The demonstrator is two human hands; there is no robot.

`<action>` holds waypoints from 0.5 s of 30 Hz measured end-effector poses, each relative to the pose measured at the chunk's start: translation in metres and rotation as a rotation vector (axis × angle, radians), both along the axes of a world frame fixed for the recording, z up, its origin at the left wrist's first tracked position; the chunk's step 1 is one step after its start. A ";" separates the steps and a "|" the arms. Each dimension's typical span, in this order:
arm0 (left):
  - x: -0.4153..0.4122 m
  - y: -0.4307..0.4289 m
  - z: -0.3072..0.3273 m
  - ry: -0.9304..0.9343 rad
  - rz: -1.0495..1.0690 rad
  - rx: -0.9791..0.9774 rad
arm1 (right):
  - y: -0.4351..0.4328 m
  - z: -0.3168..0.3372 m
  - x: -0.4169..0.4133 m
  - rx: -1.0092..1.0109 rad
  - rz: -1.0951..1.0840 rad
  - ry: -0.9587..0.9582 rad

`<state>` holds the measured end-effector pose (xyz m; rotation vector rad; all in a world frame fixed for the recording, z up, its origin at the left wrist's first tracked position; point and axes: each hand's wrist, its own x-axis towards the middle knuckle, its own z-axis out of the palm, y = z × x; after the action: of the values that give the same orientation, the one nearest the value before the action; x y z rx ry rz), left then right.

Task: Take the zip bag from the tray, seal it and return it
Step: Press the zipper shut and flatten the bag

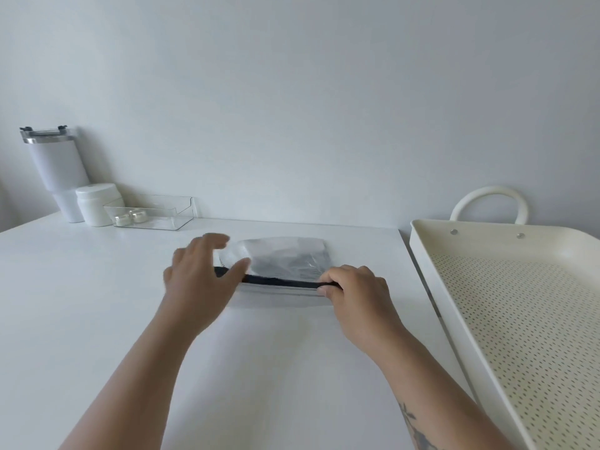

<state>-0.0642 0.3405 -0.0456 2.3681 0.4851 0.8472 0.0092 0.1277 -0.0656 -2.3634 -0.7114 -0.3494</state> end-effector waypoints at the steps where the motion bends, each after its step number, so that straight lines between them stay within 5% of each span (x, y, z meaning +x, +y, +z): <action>1: 0.000 -0.011 0.003 -0.021 -0.058 0.131 | 0.002 0.000 -0.001 -0.003 0.034 0.019; 5: 0.002 -0.043 -0.001 0.089 -0.253 0.345 | 0.009 0.001 -0.008 0.001 0.173 0.088; 15: 0.000 -0.039 -0.003 0.249 -0.313 0.093 | 0.001 0.000 -0.003 0.163 0.147 0.254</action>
<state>-0.0642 0.3017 -0.0484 2.5599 0.1643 0.4442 0.0059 0.1291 -0.0660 -2.1375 -0.7019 -0.0402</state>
